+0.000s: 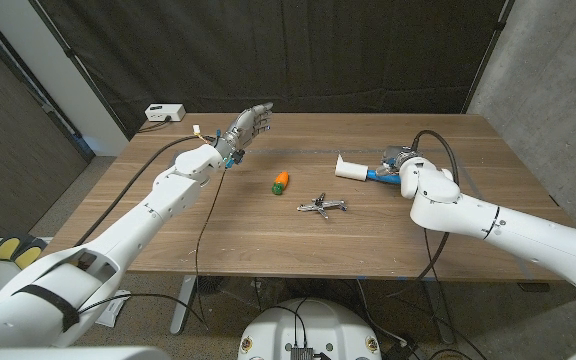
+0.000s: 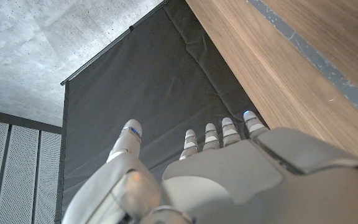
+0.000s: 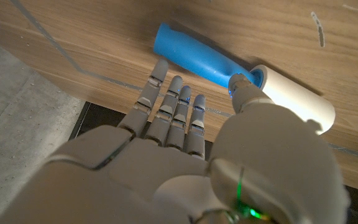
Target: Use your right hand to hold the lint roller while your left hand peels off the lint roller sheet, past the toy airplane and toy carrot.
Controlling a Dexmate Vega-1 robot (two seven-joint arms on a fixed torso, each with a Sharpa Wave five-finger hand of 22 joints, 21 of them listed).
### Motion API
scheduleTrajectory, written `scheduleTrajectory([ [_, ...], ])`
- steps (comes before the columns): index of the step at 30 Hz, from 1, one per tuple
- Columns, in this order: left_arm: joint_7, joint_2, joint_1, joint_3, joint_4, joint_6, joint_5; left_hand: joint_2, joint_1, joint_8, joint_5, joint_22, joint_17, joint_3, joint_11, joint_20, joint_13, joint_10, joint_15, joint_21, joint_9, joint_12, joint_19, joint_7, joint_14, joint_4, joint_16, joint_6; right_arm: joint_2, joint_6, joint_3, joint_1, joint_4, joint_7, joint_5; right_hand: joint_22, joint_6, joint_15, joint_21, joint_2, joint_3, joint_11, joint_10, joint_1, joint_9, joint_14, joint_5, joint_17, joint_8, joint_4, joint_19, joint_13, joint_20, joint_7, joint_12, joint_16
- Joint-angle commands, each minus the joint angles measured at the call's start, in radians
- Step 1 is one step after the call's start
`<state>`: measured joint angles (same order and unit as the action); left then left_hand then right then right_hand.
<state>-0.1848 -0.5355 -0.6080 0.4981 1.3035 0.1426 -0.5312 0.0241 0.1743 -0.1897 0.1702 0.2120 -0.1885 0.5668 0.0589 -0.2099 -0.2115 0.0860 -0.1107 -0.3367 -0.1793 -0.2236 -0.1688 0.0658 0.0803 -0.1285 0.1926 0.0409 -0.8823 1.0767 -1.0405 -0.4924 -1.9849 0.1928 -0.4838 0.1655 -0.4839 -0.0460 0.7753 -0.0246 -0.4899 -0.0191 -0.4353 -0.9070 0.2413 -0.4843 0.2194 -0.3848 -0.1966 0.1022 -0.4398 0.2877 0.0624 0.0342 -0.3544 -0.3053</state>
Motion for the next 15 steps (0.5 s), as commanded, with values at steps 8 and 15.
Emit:
scheduleTrajectory([
  [8,-0.003,-0.006,-0.015,-0.010,0.009,0.008,-0.014,0.000,-0.018,-0.004,-0.001,0.004,-0.006,-0.011,0.001,-0.004,-0.006,-0.001,-0.004,-0.004,-0.005,-0.005,0.003,0.003,0.002,0.007,0.006,-0.008,0.053,0.012,-0.115,0.073,0.077,0.115,-0.122,0.002,-0.022,-0.074,-0.013,0.026,-0.007,0.012,-0.026,-0.037,-0.006,-0.004,0.010,-0.009,-0.015,0.023,0.003,-0.003,-0.007,0.011,0.003,-0.009],
  [15,0.006,-0.015,-0.029,-0.016,0.031,0.007,-0.016,-0.001,-0.024,-0.004,-0.001,0.005,-0.006,-0.014,0.002,-0.004,-0.006,-0.001,-0.004,-0.004,-0.005,-0.005,0.003,0.002,0.000,0.009,0.008,-0.009,0.071,0.015,-0.136,0.081,0.105,0.146,-0.157,0.002,-0.034,-0.083,-0.020,0.046,-0.018,0.020,-0.039,-0.067,-0.010,-0.011,0.011,-0.014,-0.019,0.040,-0.003,-0.004,-0.016,0.019,0.004,-0.017],
])
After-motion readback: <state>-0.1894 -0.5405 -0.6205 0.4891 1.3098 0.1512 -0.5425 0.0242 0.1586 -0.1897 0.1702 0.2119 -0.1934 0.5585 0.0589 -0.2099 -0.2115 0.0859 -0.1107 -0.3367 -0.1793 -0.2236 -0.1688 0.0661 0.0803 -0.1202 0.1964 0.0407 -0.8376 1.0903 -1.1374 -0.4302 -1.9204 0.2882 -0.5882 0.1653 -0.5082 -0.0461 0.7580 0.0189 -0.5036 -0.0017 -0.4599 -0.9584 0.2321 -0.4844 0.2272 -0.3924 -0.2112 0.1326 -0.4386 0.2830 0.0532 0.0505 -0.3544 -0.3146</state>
